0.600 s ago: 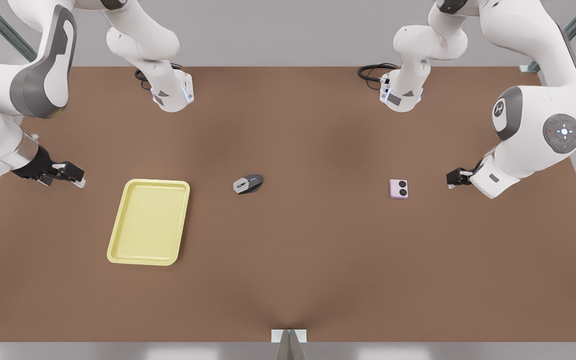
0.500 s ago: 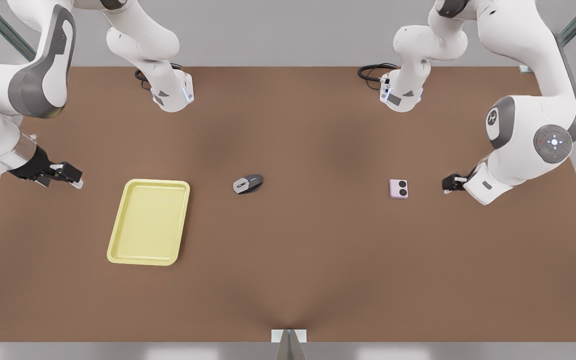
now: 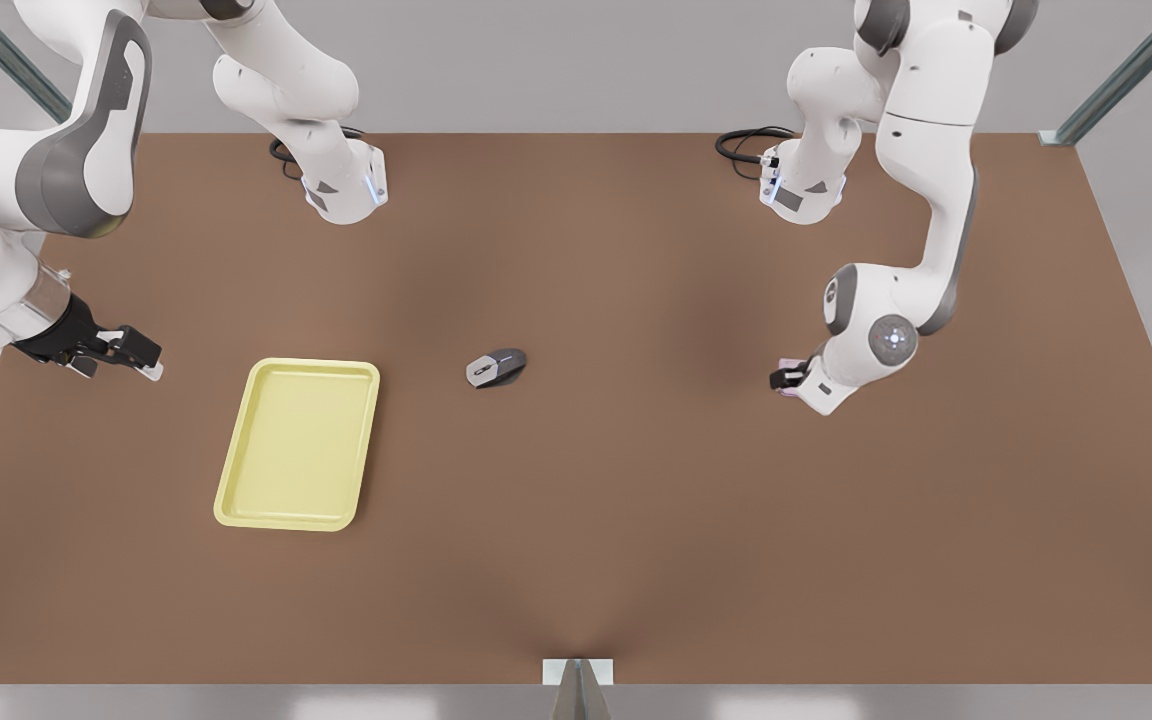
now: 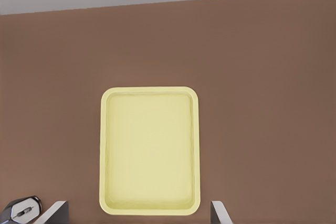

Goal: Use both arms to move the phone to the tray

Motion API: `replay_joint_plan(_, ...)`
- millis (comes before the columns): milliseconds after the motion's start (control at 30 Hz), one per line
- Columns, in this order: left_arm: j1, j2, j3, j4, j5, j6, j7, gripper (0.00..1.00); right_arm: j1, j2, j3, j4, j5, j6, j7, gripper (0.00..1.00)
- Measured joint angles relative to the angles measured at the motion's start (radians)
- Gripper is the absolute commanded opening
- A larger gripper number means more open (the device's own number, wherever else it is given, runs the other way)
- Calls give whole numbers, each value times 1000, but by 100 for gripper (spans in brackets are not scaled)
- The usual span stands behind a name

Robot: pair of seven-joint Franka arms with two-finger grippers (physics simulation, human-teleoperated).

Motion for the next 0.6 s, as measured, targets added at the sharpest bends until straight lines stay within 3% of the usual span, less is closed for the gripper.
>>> replay_joint_plan(267,-2,-15,9,-113,0,120,38,100,13,11,6,29,0,8,-1,100)
replay_joint_plan(600,-1,49,21,-122,3,180,124,100,11,12,6,30,0,7,1,100)
